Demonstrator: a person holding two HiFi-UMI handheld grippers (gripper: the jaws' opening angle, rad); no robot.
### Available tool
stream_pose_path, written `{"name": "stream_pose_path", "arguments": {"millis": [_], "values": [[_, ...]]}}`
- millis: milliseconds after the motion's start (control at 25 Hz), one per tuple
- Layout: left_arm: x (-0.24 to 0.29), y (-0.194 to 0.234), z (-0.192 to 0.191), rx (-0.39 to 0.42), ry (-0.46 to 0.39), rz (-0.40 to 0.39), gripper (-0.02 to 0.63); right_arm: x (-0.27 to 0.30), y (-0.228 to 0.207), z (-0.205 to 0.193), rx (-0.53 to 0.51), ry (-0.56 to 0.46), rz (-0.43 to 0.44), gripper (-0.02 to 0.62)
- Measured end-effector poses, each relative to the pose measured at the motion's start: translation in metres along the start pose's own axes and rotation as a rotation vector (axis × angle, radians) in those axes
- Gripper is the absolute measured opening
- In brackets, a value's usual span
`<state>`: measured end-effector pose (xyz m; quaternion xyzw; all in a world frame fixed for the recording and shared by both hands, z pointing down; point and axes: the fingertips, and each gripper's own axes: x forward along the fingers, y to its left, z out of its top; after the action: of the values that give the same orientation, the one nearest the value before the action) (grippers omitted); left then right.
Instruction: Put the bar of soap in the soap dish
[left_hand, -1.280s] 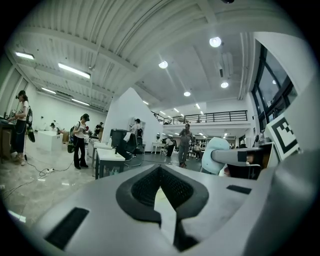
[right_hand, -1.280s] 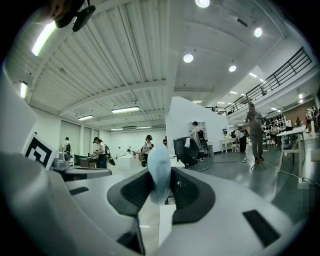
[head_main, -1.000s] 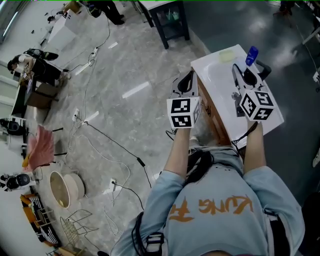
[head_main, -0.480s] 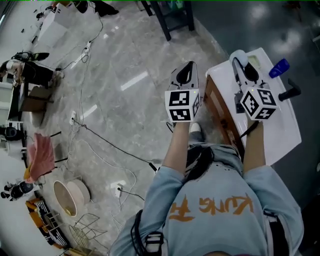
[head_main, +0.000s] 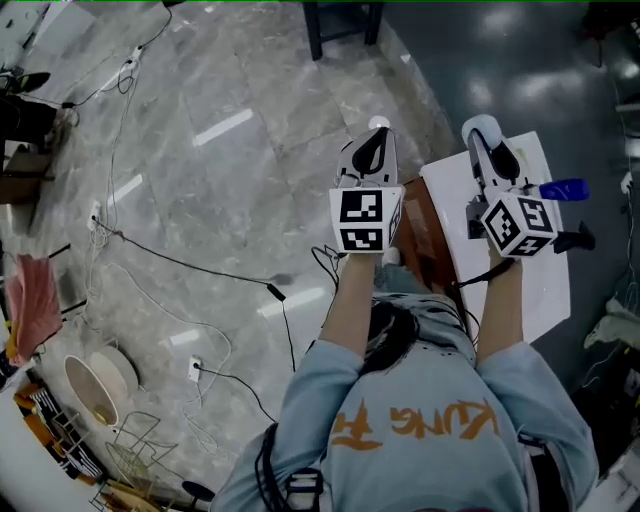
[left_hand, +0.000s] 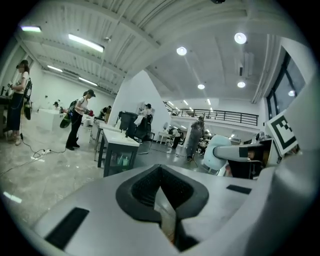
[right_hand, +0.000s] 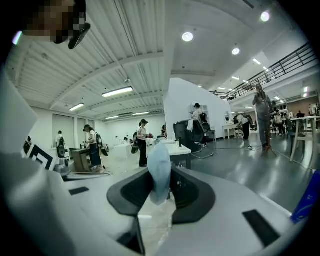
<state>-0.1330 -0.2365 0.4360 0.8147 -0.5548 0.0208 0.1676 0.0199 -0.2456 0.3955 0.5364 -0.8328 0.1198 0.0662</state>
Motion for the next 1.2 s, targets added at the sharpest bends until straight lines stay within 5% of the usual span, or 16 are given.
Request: {"name": "stream_pose_path", "arguments": {"millis": [280, 720, 1200], "values": [[0.051, -0.012, -0.021, -0.030, 0.083, -0.085, 0.023, 0.020, -0.048, -0.015, 0.045, 0.061, -0.089, 0.124], [0.132, -0.133, -0.081, 0.070, 0.248, -0.312, 0.023, -0.026, -0.194, -0.071, 0.243, 0.084, -0.300, 0.125], [0.156, -0.171, -0.129, 0.134, 0.379, -0.354, 0.023, -0.018, -0.236, -0.164, 0.392, 0.283, -0.289, 0.126]]}}
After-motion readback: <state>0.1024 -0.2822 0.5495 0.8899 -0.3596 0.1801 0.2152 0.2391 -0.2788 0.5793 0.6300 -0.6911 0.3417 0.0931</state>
